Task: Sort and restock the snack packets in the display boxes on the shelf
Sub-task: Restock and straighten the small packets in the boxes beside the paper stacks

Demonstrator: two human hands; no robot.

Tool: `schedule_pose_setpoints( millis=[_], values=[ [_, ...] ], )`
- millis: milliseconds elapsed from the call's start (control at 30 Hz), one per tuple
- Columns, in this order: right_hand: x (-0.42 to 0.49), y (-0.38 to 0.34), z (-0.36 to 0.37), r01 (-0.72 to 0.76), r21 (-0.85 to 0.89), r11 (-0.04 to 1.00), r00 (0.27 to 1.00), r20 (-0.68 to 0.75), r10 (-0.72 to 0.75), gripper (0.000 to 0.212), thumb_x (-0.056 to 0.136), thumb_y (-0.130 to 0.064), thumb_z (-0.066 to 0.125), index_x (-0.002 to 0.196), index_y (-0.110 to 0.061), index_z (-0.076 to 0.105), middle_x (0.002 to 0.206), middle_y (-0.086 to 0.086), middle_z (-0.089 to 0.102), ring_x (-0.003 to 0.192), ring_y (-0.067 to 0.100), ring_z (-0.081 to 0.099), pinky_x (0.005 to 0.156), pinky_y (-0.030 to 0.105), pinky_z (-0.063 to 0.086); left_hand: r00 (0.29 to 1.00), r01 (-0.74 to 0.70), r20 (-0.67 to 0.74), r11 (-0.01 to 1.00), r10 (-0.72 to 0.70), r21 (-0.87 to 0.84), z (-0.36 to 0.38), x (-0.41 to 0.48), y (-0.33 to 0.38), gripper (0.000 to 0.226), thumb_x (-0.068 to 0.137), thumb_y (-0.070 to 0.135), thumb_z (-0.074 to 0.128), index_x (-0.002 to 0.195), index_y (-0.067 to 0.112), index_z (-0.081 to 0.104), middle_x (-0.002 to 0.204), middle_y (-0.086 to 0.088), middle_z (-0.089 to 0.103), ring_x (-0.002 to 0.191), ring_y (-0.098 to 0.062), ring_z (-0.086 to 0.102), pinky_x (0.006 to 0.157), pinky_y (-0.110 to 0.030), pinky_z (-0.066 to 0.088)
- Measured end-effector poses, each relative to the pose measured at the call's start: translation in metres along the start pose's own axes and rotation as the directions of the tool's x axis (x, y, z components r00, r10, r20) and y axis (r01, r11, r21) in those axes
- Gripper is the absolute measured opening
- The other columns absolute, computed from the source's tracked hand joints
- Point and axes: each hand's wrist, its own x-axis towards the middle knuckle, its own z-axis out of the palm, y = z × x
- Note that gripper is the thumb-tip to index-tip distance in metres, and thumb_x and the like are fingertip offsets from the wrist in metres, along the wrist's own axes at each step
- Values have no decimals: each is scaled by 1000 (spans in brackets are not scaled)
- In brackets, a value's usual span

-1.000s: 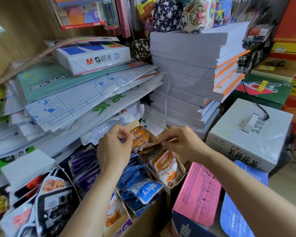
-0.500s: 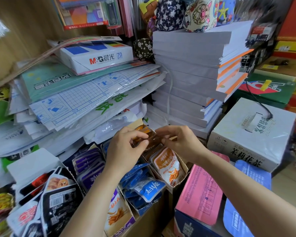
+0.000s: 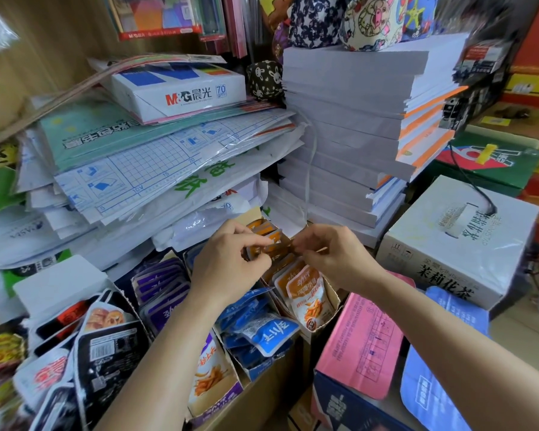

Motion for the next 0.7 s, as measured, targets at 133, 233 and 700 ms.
schedule_pose_setpoints(
  millis=[133, 233, 700],
  values=[
    [-8, -5, -7, -14, -80, 997, 989, 145, 26, 33, 92, -6, 56, 115, -25, 70, 108, -9, 68, 96, 5, 66, 65, 15, 53, 998, -32, -54, 990, 39, 139, 2, -3, -1, 8, 87, 42, 74, 95, 41, 74, 105, 20, 53, 89, -2, 56, 58, -16, 38],
    [-13, -4, -7, 12, -133, 991, 989, 146, 8, 27, 92, -11, 59, 112, -28, 68, 110, -9, 65, 92, -1, 63, 63, 12, 50, 990, -14, -135, 989, 34, 149, 5, -2, 0, 5, 88, 41, 74, 84, 38, 73, 100, 18, 56, 85, -5, 59, 56, -19, 42],
    [-30, 0, -7, 185, -389, 902, 960, 269, -81, 58, 76, -64, 39, 116, -30, 65, 117, -14, 39, 114, 14, 35, 97, 36, 41, 965, 37, -261, 999, -25, 40, 16, 0, -5, 22, 83, 41, 79, 67, 38, 64, 91, 11, 64, 74, -10, 64, 60, -29, 52]
  ],
)
